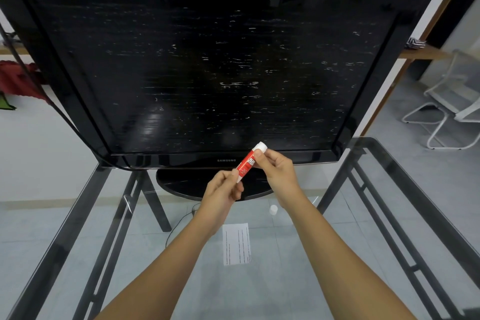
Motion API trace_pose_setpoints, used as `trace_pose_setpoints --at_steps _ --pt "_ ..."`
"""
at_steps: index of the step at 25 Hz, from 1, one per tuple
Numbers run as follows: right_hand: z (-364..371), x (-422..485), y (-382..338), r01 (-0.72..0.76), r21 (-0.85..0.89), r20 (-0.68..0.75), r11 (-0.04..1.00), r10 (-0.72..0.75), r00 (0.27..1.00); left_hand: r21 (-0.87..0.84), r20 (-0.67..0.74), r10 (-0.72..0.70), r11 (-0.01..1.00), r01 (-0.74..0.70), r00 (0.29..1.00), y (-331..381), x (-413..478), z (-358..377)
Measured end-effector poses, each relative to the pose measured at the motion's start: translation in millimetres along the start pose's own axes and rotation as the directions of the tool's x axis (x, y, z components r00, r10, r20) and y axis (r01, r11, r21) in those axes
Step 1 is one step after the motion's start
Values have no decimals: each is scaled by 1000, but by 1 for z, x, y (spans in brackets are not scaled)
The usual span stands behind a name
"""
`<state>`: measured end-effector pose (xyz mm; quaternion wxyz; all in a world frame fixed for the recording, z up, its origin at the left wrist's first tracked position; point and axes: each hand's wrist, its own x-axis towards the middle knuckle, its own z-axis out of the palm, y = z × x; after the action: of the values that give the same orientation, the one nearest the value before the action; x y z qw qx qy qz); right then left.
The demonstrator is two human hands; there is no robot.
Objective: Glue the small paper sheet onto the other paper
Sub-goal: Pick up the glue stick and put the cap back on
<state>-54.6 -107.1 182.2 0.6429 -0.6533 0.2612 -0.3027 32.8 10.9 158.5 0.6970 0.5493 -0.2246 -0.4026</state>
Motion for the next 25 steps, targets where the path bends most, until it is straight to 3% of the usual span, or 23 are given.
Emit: trace_pose_setpoints --at_steps 5,9,11,13,17,22,25 --pt "6 -1 -2 10 -23 15 1000 -9 1000 -54 -85 -263 964 259 961 7 2 3" --pt "4 1 -3 15 37 3 999 -15 1000 -63 -58 -69 996 66 996 5 -1 2" --pt "3 2 -3 4 68 10 998 -5 1000 56 -24 16 998 -14 1000 5 -3 0" --pt "2 2 -3 5 72 21 997 -6 1000 80 -26 -36 996 38 999 6 -3 -1" --pt "4 1 -1 4 71 22 997 -6 1000 -97 -9 -277 957 275 961 13 -2 3" --pt "3 1 1 12 50 2 999 -12 1000 -123 0 -66 990 66 998 4 -4 1" --pt "3 0 0 10 57 11 998 -10 1000 -72 -20 -137 988 135 990 4 -2 2"
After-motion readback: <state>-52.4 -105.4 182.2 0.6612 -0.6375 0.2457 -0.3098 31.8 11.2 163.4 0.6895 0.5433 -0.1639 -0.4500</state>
